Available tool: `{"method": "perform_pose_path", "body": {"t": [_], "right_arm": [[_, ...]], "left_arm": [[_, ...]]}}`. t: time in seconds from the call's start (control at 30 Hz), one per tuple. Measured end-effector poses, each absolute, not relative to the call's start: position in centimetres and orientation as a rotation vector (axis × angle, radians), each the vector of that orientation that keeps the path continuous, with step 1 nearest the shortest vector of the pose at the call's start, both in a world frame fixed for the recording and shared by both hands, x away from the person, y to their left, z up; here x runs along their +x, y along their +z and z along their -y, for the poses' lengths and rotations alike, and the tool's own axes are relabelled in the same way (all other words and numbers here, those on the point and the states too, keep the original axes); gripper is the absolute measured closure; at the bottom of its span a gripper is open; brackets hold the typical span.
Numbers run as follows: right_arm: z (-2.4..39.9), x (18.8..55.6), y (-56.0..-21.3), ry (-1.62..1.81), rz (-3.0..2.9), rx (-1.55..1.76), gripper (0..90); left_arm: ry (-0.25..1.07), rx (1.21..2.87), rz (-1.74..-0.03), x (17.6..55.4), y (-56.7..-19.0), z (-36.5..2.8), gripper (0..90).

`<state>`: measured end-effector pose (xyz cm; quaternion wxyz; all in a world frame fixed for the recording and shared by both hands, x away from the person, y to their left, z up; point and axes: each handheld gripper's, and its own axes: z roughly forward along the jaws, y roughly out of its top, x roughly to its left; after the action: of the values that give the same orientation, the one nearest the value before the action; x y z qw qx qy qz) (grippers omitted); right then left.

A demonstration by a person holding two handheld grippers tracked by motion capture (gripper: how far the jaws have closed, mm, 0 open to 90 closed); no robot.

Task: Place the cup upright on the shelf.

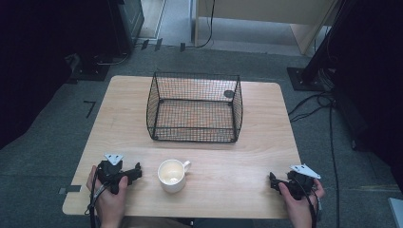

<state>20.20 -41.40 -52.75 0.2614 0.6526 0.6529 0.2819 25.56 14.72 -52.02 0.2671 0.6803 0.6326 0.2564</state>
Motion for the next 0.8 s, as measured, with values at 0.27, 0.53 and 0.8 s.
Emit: {"method": "perform_pose_path", "body": {"t": [0.27, 0.53, 0.8], "right_arm": [[41.4, 20.0, -52.6, 0.787, -1.753, 1.755, 12.5], [39.9, 19.9, -51.2, 0.858, -1.761, 1.682, 12.4], [37.2, 20.2, -49.6, 0.929, -1.847, 1.585, 13.0]], "left_arm": [[0.692, 1.836, -1.708, 25.6, -52.0, -14.7, 0.0], [0.692, 1.836, -1.708, 25.6, -52.0, -14.7, 0.0], [0.692, 1.836, -1.707, 25.6, -52.0, -14.7, 0.0]]}}
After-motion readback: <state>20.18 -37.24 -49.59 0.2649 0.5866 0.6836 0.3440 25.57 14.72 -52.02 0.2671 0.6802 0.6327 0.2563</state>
